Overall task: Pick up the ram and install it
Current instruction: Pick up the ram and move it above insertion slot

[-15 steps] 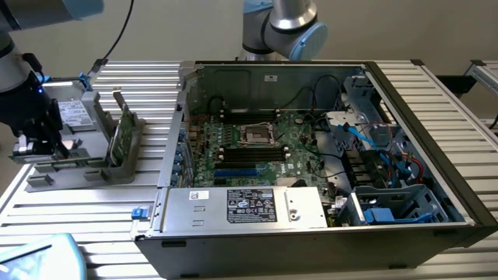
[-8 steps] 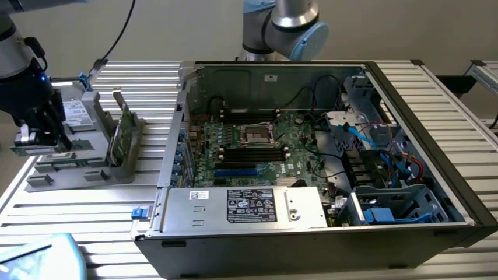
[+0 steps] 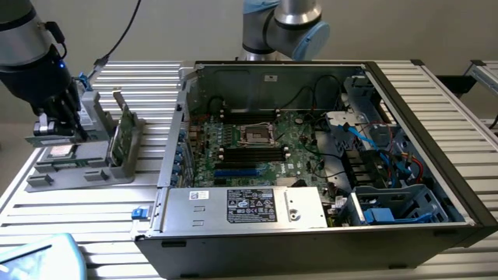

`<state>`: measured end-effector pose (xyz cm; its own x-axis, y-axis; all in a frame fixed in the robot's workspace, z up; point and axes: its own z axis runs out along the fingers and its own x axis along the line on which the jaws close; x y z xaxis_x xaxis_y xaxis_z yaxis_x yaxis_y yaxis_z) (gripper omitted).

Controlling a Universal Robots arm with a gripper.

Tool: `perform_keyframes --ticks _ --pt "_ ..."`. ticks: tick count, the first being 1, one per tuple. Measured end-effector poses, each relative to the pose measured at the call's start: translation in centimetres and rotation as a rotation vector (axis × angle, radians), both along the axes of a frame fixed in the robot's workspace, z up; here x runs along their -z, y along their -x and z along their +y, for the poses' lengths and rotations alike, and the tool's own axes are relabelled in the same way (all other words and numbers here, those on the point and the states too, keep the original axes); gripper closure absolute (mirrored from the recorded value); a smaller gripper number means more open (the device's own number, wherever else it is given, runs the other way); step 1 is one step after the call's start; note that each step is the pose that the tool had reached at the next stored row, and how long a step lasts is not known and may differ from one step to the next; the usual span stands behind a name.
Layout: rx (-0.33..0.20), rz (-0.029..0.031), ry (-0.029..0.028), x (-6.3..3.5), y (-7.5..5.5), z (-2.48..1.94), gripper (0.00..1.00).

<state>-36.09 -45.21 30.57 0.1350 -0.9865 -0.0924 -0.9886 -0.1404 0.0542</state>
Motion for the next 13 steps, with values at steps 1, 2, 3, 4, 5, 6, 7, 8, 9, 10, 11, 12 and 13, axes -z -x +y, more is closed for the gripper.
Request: perform_keyframes --ticks 1,2,3,4,5,6,7,8,9,10,11,12,13 --pt "0.000 0.0002 -0.0025 -0.29 -0.4 -0.01 0.85" --pt "0.000 0.0005 -0.0051 -0.60 -0.8 -0.03 0.85" --pt "0.000 0.0005 -0.0076 -0.90 -1.2 -0.04 0.85" --pt "0.000 0.0007 -0.0100 -1.19 -1.6 -0.06 0.85" --pt "0.000 0.0012 -0.0121 -1.52 -1.9 -0.08 0.85" --pt "0.000 0.0016 -0.0144 -1.84 -2.3 -0.09 0.85" --pt "0.000 0.0017 -0.0168 -2.12 -2.7 -0.10 0.85" --pt "0.000 0.0019 -0.0194 -2.42 -3.0 -0.11 0.85" --pt "0.000 0.0021 -0.0218 -2.73 -3.4 -0.13 0.85" --pt "0.000 0.0023 -0.0244 -3.03 -3.8 -0.14 0.85" --pt "0.000 0.0026 -0.0269 -3.31 -4.1 -0.15 0.85" --pt "0.000 0.0030 -0.0293 -3.58 -4.5 -0.16 0.85" --pt "0.000 0.0033 -0.0322 -3.86 -4.8 -0.17 0.85"
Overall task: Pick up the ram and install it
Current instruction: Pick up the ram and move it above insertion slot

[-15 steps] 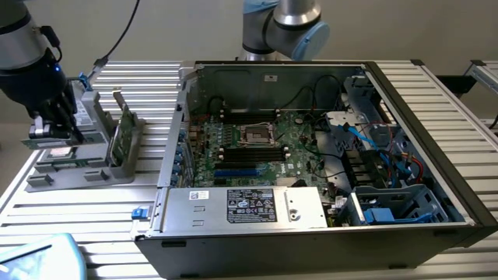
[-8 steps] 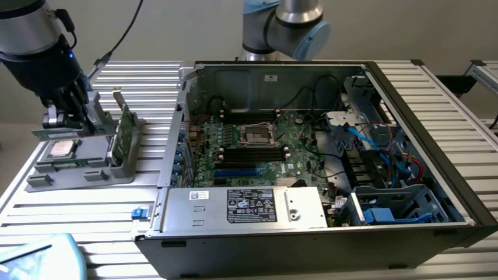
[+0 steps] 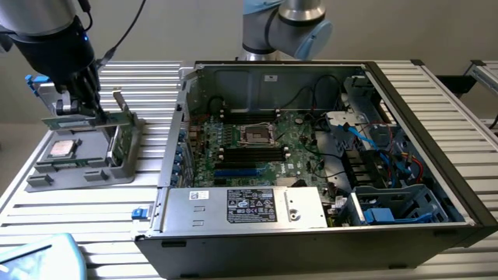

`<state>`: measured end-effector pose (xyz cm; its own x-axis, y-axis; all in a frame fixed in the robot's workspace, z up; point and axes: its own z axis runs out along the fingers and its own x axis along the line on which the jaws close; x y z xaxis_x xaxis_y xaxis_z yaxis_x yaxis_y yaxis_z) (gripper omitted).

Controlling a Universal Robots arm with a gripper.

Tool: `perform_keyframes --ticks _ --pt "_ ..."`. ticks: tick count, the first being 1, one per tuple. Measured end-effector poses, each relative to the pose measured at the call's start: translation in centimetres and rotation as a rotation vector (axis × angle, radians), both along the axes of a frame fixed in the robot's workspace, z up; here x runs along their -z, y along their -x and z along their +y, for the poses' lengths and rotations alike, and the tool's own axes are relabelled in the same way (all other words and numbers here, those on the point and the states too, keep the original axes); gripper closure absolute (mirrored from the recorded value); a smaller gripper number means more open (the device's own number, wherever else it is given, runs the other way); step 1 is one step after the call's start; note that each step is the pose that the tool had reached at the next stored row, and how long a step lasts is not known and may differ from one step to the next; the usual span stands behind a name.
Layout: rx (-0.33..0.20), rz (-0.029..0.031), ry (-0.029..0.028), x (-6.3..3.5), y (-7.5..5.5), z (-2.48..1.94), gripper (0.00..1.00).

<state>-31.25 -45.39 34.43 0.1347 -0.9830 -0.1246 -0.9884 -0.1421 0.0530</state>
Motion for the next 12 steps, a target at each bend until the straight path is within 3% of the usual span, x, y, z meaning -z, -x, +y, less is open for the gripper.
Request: perform_keyframes --ticks 12 --pt "0.000 0.0053 -0.0339 -3.04 -3.9 -0.25 0.85"
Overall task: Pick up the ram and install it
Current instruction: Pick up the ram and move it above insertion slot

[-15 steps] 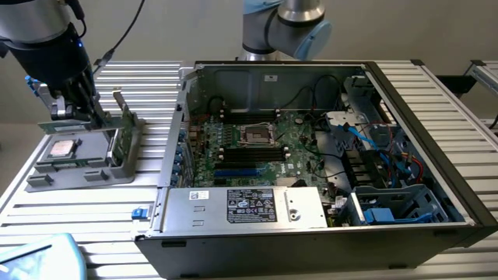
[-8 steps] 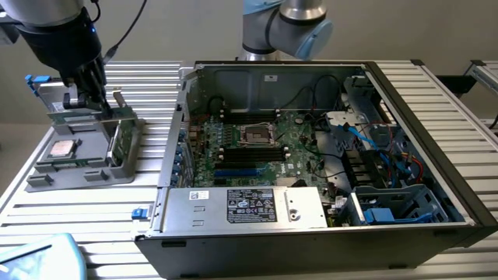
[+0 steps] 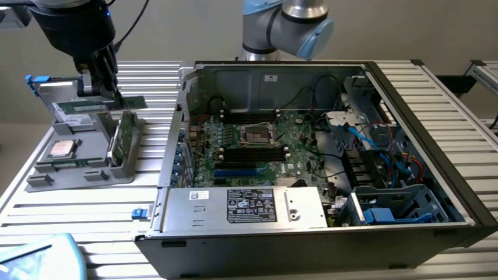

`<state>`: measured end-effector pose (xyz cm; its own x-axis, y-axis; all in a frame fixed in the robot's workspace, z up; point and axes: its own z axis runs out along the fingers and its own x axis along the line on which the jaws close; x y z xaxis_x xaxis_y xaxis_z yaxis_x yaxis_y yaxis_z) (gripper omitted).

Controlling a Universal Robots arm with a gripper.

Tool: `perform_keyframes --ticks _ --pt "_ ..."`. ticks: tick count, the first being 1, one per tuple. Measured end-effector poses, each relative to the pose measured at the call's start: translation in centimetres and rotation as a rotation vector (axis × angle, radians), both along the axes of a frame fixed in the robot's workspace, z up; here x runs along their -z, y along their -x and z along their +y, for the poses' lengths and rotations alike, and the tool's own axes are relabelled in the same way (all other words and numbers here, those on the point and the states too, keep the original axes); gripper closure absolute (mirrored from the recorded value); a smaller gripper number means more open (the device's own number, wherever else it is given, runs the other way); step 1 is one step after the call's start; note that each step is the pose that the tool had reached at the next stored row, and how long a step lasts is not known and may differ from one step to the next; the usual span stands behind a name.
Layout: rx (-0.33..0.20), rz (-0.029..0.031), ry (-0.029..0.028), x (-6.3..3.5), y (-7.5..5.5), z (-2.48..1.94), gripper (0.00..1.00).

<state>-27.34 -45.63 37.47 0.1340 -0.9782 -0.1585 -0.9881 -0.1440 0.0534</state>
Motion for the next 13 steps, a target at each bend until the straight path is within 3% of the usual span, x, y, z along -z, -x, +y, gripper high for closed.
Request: perform_keyframes --ticks 8,13 --pt "0.000 0.0020 -0.0243 -1.43 -2.6 -0.32 0.85" --pt "0.000 0.0027 -0.0428 -1.56 -4.1 -0.68 0.85"
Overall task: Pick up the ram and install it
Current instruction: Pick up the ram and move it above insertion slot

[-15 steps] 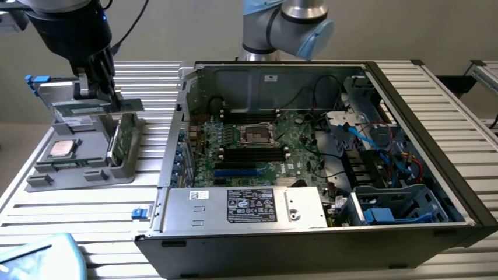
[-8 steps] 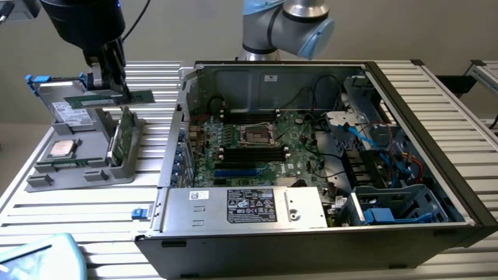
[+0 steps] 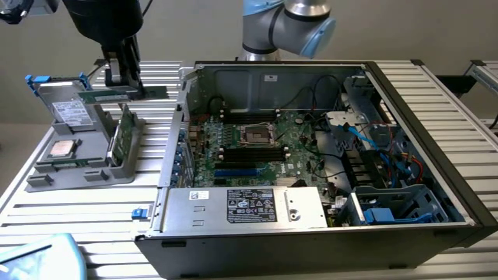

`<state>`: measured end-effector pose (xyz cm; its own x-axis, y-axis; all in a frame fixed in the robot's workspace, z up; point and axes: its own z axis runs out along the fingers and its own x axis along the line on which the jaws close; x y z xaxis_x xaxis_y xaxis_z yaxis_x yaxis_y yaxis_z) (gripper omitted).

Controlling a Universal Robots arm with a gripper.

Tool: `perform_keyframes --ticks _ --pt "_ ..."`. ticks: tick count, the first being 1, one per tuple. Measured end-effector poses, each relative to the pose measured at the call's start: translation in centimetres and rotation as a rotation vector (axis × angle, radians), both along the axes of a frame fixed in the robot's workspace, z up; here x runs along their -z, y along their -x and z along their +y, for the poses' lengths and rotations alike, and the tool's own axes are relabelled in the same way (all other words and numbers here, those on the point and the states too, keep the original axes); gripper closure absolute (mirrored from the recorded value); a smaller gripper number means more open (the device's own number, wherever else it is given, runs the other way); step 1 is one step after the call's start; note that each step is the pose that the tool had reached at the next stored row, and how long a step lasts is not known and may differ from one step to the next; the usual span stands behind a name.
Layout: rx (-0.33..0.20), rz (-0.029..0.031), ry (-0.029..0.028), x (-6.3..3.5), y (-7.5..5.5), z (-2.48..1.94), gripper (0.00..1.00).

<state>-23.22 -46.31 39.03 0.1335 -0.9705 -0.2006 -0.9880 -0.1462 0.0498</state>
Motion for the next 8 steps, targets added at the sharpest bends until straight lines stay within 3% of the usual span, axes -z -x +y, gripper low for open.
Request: perform_keyframes --ticks 4,8 --pt "0.000 0.0001 -0.0126 -0.04 -1.4 -0.40 0.85" --pt "0.000 0.0001 -0.0193 -0.11 -2.8 -0.79 0.85"
